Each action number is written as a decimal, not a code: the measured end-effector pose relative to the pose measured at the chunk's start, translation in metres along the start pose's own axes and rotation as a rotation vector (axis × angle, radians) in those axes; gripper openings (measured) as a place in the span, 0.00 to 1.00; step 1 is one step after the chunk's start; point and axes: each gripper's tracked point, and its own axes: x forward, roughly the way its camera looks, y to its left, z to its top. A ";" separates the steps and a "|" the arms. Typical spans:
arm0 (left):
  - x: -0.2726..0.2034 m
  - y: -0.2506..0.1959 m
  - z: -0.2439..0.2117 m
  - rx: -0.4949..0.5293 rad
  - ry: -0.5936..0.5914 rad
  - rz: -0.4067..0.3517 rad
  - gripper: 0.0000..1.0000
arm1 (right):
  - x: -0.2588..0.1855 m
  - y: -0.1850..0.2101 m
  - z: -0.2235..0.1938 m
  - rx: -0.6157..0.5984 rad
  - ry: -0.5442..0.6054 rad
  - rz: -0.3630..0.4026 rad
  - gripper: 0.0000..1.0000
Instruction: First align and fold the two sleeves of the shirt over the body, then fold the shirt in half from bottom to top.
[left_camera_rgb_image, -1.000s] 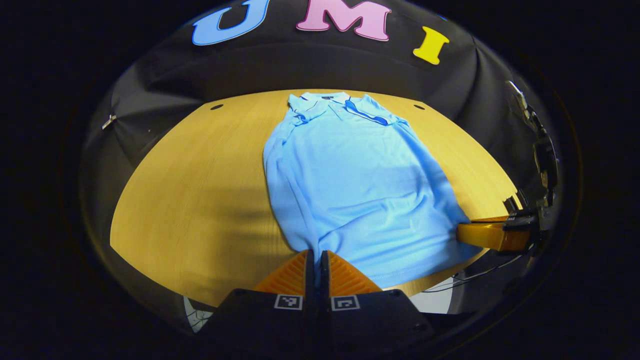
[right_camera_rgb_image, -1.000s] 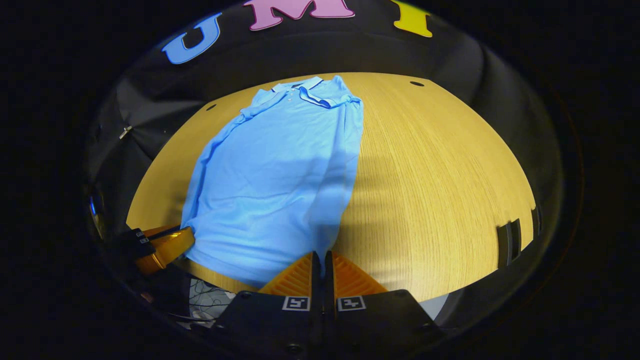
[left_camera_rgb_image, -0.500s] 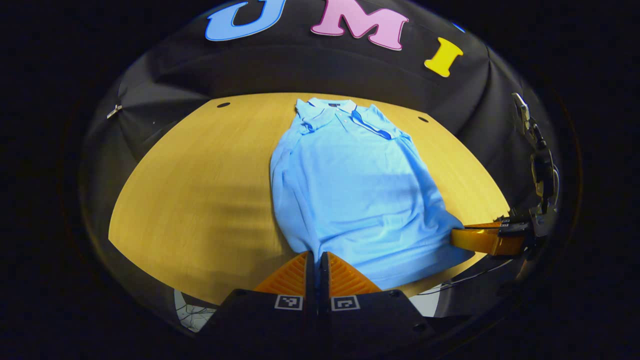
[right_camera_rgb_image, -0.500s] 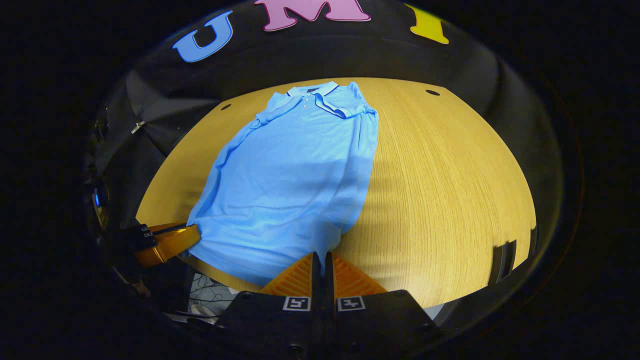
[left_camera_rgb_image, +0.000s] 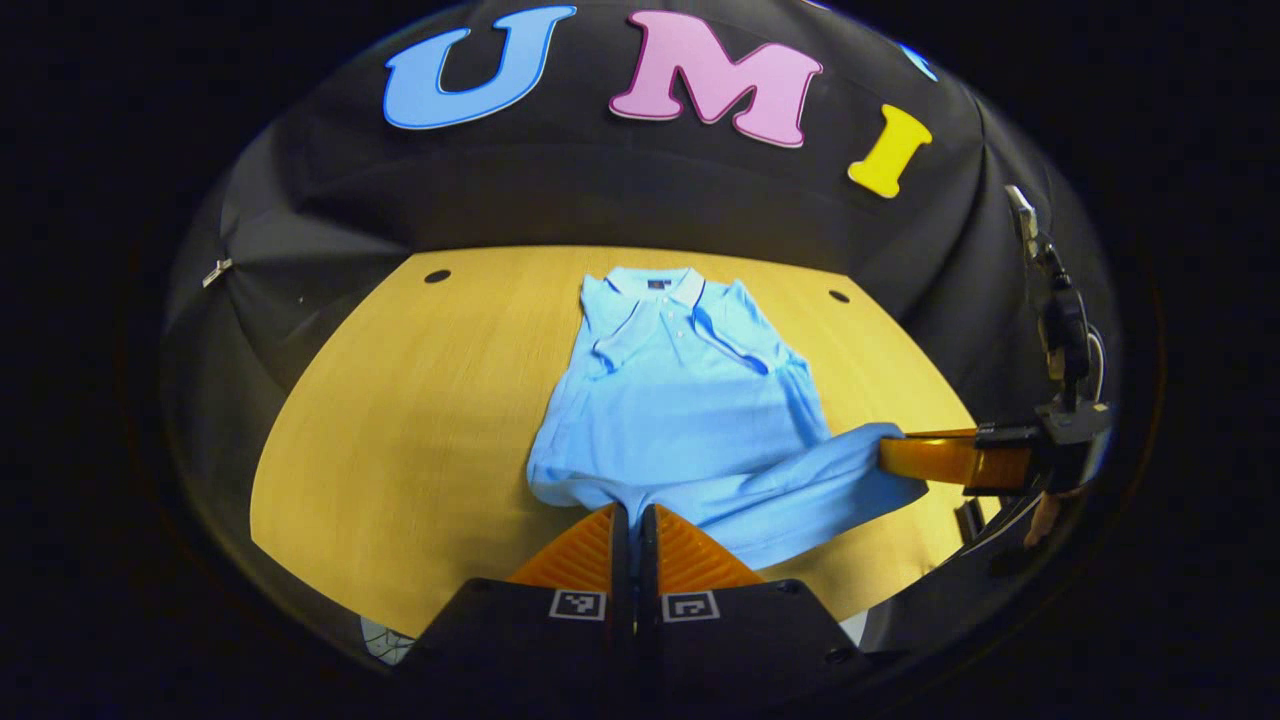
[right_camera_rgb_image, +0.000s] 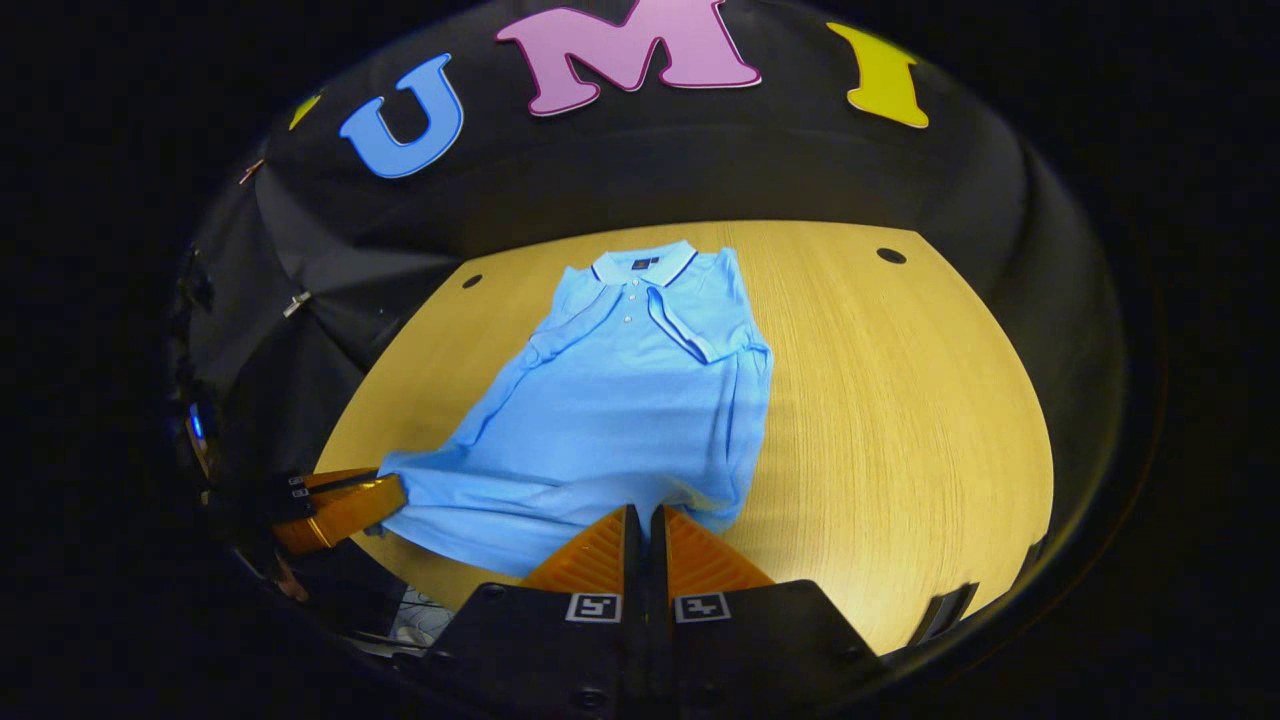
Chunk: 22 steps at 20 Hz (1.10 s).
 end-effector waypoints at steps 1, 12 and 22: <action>0.002 0.000 0.018 -0.005 -0.014 0.000 0.06 | 0.003 -0.002 0.015 -0.004 -0.013 0.003 0.05; 0.078 0.012 0.151 -0.047 -0.083 0.020 0.06 | 0.073 -0.002 0.154 -0.062 -0.110 0.088 0.04; 0.186 0.035 0.268 0.024 -0.179 0.042 0.06 | 0.174 -0.023 0.266 -0.067 -0.216 0.076 0.04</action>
